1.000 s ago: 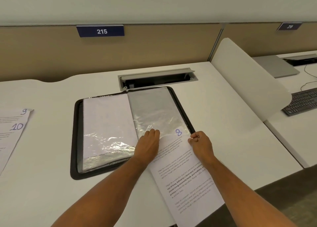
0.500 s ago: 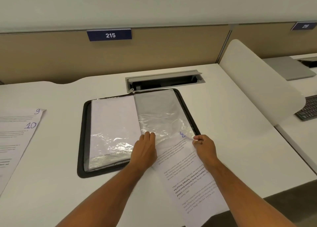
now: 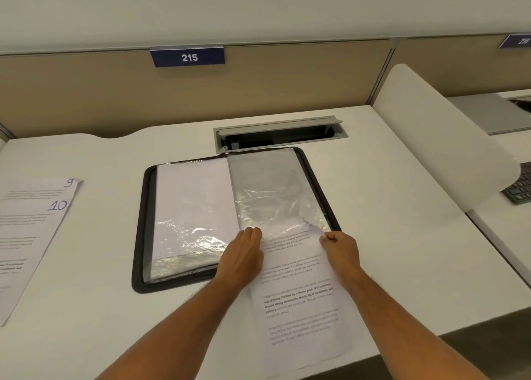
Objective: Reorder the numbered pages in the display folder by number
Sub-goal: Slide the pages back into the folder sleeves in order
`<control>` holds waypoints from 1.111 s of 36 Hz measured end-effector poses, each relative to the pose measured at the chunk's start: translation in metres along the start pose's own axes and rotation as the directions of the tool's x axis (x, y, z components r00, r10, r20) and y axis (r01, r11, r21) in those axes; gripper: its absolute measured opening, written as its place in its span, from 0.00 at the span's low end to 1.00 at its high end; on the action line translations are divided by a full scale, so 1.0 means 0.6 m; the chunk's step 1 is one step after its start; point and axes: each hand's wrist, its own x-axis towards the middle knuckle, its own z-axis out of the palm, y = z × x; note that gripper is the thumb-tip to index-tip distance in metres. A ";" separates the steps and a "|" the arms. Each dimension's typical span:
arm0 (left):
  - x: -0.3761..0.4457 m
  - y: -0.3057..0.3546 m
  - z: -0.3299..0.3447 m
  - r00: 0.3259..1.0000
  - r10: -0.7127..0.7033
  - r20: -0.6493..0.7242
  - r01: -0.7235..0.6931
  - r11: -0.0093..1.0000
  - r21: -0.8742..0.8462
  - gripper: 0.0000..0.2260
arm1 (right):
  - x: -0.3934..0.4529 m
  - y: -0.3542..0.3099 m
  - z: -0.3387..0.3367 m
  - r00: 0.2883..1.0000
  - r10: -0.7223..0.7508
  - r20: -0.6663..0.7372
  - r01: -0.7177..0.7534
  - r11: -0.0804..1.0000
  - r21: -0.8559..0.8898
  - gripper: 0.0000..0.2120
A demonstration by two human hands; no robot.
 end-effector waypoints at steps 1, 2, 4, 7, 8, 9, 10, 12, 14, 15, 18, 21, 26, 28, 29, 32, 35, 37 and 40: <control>0.000 0.002 0.000 1.000 0.016 -0.009 -0.016 1.000 0.001 0.08 | -0.003 -0.002 0.003 1.000 -0.014 0.012 0.014 0.999 -0.032 0.08; 0.000 0.003 0.000 0.999 0.035 -0.018 -0.035 0.999 -0.003 0.08 | -0.004 -0.002 0.006 0.999 -0.018 0.027 0.019 0.998 -0.052 0.09; 0.000 0.006 -0.001 0.996 0.080 -0.036 -0.080 0.997 -0.008 0.07 | -0.002 -0.001 0.011 0.998 -0.014 0.054 0.018 0.997 -0.081 0.13; 0.001 0.008 -0.003 0.990 0.129 -0.051 -0.129 0.992 0.010 0.08 | 0.003 -0.002 0.017 0.998 -0.011 0.063 0.019 0.991 -0.131 0.17; 0.002 0.007 -0.002 0.989 0.136 -0.050 -0.135 0.991 0.013 0.08 | 0.002 -0.005 0.018 0.998 -0.007 0.056 0.014 0.990 -0.137 0.18; 0.002 0.005 -0.002 0.989 0.139 -0.047 -0.139 0.990 0.017 0.08 | 0.003 -0.008 0.019 0.999 -0.003 0.046 0.009 0.991 -0.137 0.19; 0.002 0.004 -0.002 0.989 0.140 -0.038 -0.139 0.990 0.022 0.08 | 0.002 -0.012 0.018 0.999 0.004 0.033 0.001 0.991 -0.130 0.20; 0.002 0.002 -0.001 0.990 0.141 -0.014 -0.141 0.989 0.043 0.08 | 0.001 -0.019 0.016 1.000 0.016 -0.010 -0.018 0.994 -0.110 0.20; 0.000 0.001 0.000 0.988 0.152 -0.001 -0.151 0.986 0.069 0.09 | 0.001 -0.023 0.013 0.998 0.021 -0.055 -0.025 0.997 -0.077 0.20; 0.000 0.001 0.001 0.988 0.156 0.003 -0.156 0.985 0.076 0.09 | 0.001 -0.023 0.013 0.997 0.020 -0.069 -0.025 0.998 -0.062 0.21; -0.002 0.002 0.005 0.987 0.162 0.011 -0.162 0.983 0.082 0.09 | 0.000 -0.022 0.016 0.997 0.021 -0.080 -0.024 0.999 -0.035 0.21; -0.002 0.004 0.009 0.986 0.165 0.019 -0.166 0.983 0.080 0.09 | -0.002 -0.025 0.019 0.999 0.025 -0.043 -0.025 1.000 -0.002 0.21; -0.002 0.005 0.013 0.986 0.164 0.023 -0.166 0.982 0.085 0.08 | -0.009 -0.035 0.022 1.000 0.006 -0.031 -0.002 0.994 0.110 0.16; -0.003 0.004 0.014 0.987 0.158 0.025 -0.160 0.983 0.087 0.08 | -0.010 -0.036 0.022 0.999 -0.015 -0.049 0.020 0.994 0.106 0.13; -0.003 0.004 0.014 0.988 0.154 0.021 -0.155 0.984 0.083 0.09 | -0.010 -0.035 0.021 0.998 -0.031 -0.058 0.036 0.996 0.085 0.10; -0.003 0.004 0.015 0.990 0.142 -0.008 -0.141 0.988 0.055 0.09 | -0.012 -0.027 0.018 0.993 -0.091 -0.078 0.089 0.996 -0.022 0.08; -0.003 0.006 0.018 0.991 0.135 -0.025 -0.134 0.990 0.042 0.09 | -0.021 -0.001 0.020 0.937 -0.278 -0.214 0.235 0.950 -0.206 0.10; -0.002 0.008 0.019 0.991 0.128 -0.027 -0.127 0.991 0.044 0.08 | -0.035 0.021 0.024 0.828 -0.505 -0.243 0.391 0.831 -0.395 0.10; 0.002 0.010 0.020 0.991 0.131 -0.033 -0.130 0.990 0.047 0.09 | -0.061 0.057 0.034 0.617 -0.787 -0.012 0.663 0.527 -0.532 0.07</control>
